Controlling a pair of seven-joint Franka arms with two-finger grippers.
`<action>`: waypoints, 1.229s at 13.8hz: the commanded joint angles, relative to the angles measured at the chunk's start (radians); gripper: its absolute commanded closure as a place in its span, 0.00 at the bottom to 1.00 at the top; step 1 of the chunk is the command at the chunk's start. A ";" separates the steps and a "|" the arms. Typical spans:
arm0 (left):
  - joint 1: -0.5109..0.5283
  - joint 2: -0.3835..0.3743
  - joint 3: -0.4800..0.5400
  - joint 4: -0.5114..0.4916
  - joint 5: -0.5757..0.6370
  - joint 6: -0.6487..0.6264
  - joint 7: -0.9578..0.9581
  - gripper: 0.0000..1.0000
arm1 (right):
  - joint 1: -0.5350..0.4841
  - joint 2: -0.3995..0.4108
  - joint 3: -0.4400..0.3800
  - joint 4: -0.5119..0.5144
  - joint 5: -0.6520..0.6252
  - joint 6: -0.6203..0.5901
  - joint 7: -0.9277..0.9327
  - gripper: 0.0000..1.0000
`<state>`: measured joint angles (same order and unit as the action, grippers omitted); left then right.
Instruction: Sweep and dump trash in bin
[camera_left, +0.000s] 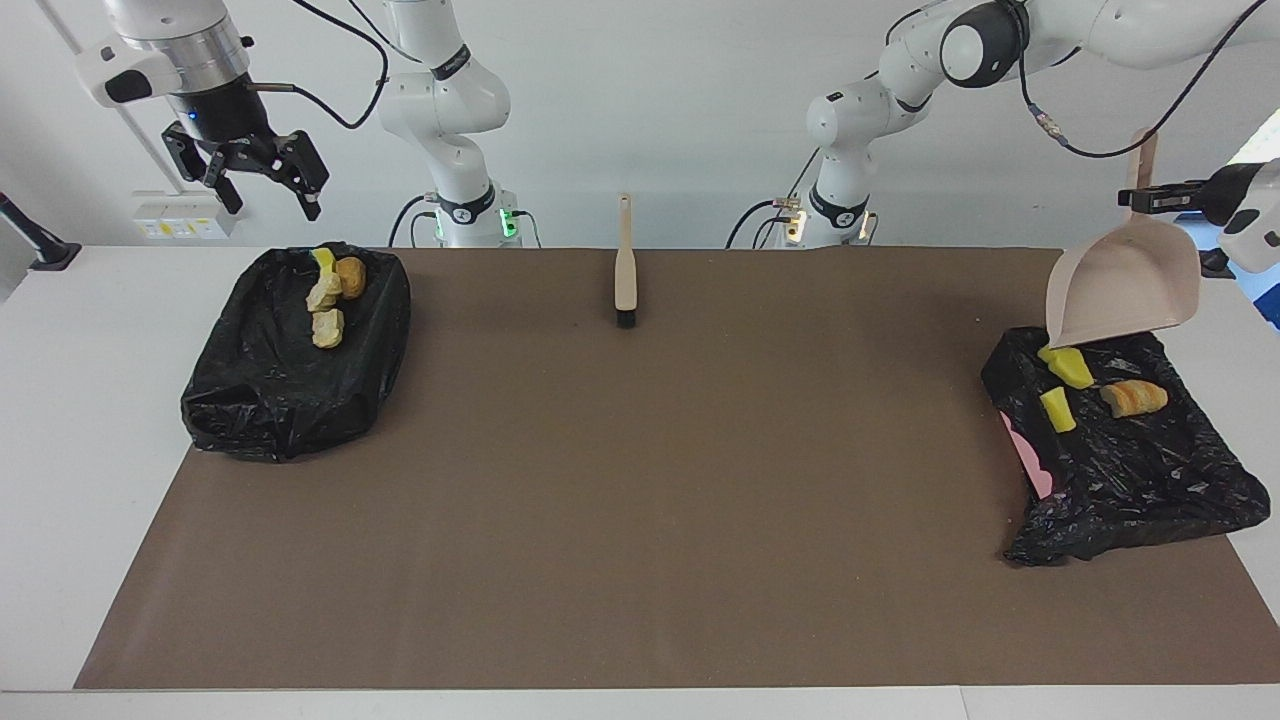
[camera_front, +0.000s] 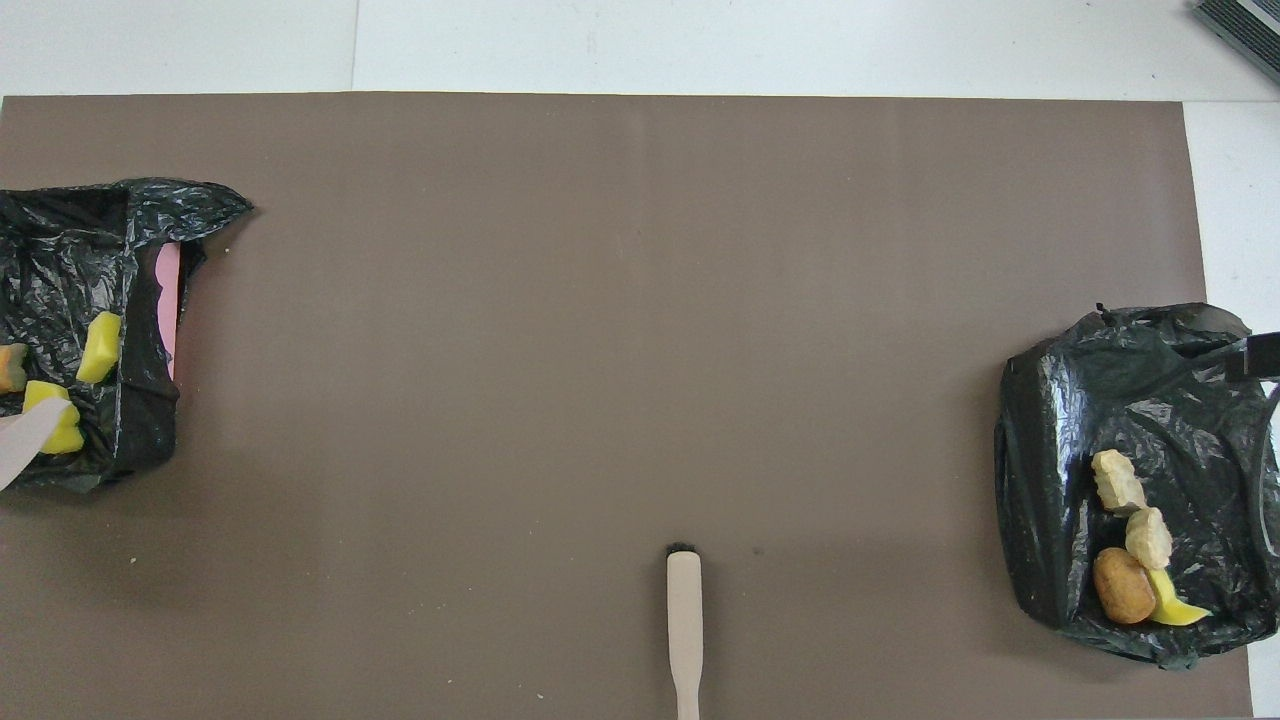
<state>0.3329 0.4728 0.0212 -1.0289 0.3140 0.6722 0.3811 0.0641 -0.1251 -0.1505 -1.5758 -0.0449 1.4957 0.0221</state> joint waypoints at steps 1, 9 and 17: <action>-0.012 -0.014 -0.013 0.006 -0.022 0.000 0.002 1.00 | -0.001 0.005 0.000 0.014 -0.009 -0.018 -0.019 0.00; -0.093 -0.065 -0.109 -0.019 -0.210 0.237 -0.074 1.00 | -0.001 0.005 0.000 0.014 -0.010 -0.020 -0.019 0.00; -0.276 -0.166 -0.109 -0.224 -0.320 0.496 -0.267 1.00 | -0.001 0.005 0.000 0.014 -0.009 -0.018 -0.019 0.00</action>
<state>0.0871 0.4022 -0.1011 -1.1066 0.0333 1.0731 0.1856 0.0641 -0.1251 -0.1506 -1.5758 -0.0449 1.4957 0.0221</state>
